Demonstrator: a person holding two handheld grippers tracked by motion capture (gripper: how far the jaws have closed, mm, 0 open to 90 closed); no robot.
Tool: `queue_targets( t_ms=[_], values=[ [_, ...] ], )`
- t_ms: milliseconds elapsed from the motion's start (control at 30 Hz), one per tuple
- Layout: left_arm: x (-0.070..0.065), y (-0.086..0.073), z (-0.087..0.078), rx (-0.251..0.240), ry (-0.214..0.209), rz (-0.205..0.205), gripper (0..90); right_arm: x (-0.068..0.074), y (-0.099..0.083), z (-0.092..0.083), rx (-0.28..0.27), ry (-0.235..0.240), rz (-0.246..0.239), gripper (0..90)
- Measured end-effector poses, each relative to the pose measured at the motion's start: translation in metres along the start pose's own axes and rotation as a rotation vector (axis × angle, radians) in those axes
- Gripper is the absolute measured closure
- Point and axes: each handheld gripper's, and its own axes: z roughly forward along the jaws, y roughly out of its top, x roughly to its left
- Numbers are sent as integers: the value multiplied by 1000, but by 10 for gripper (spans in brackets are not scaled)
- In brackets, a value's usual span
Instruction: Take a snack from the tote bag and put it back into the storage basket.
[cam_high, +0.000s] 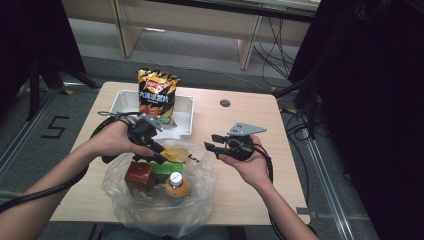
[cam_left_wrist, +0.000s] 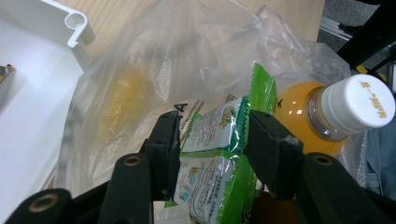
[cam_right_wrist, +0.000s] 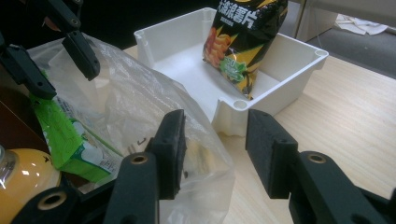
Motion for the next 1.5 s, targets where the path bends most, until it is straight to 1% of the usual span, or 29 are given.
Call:
queue_targets(
  t_ms=[100, 167, 200, 267, 300, 333, 367, 400, 467, 500, 533, 567, 600, 633, 667, 700, 767, 833, 867, 900, 933, 967, 1000, 1033, 1133, 1333, 1367, 1433, 1500],
  values=[
    [0, 1, 1, 10, -5, 12, 542, 0, 0, 0, 2, 0, 5, 583],
    [-1, 1, 2, 15, -9, 6, 542, 0, 0, 0, 5, 2, 6, 583],
    [-1, 1, 2, 19, -9, 11, 542, -1, 0, 0, 15, 9, -13, 582],
    [-2, 1, 4, 21, -11, 7, 544, -1, 0, -1, 18, 9, -10, 582],
    [-1, 1, 4, 21, -10, 14, 544, -2, 0, -1, 15, -2, -24, 583],
    [-1, 0, 4, 25, -11, 18, 544, -2, 0, -1, 16, -2, -24, 582],
    [-1, 0, 4, 26, -12, 18, 544, -2, 0, -1, 15, -2, -25, 583],
    [-1, 0, 4, 25, -15, 10, 543, -1, 0, -1, 18, 9, -11, 583],
    [-2, 0, 4, 24, -20, 8, 544, -1, 0, -1, 17, 8, -12, 582],
    [-2, 0, 4, 25, -21, 8, 543, -2, 0, -1, 15, -2, -25, 582],
    [-2, 0, 4, 28, -23, 9, 544, -2, 0, -1, 15, -2, -26, 582],
    [-2, 0, 4, 31, -27, 9, 543, -2, 0, -1, 15, -2, -26, 582],
    [-2, 0, 4, 34, -29, 10, 543, 0, 0, 0, 18, 5, -2, 581],
    [-2, 0, 4, 38, -30, 13, 543, -2, 0, 0, 14, -6, -30, 581],
    [-1, 1, 4, 43, -33, 14, 543, -2, 0, 0, 15, -5, -30, 581],
    [-1, 1, 4, 37, -33, 5, 542, -2, 0, 0, 15, -5, -30, 581],
    [-1, 2, 4, 43, -33, 8, 541, -2, 0, 0, 13, -5, -31, 580],
    [-1, 2, 5, 51, -35, 15, 540, -2, 0, 0, 14, -2, -27, 580],
    [-1, 2, 6, 57, -41, 16, 538, -1, 0, 1, 19, 11, -14, 579],
    [-1, 3, 7, 60, -43, 17, 538, -1, 0, 1, 18, 0, -24, 579],
    [-1, 3, 8, 64, -45, 19, 537, -1, -1, 1, 20, 11, -16, 578],
    [-1, 3, 9, 71, -45, 26, 537, -1, -1, 2, 14, 9, -16, 578],
    [-1, 4, 9, 73, -47, 21, 537, 0, -1, 2, 10, 2, -2, 578],
    [-2, 4, 10, 74, -50, 19, 537, 1, -1, 2, 16, 1, -2, 579],
    [-1, 5, 11, 93, -53, 36, 538, 0, -1, 2, 17, 3, -4, 578],
    [-2, 6, 12, 109, -61, 45, 567, 0, -2, 2, 12, -4, -7, 576],
    [-2, 6, 12, 112, -63, 49, 572, 1, -2, 2, 15, -4, 3, 575],
    [-2, 7, 12, 121, -67, 52, 582, 1, -2, 3, 9, -3, 3, 574],
    [-1, 8, 13, 128, -72, 52, 600, -1, -2, 3, 9, -4, -18, 572]
  ],
)
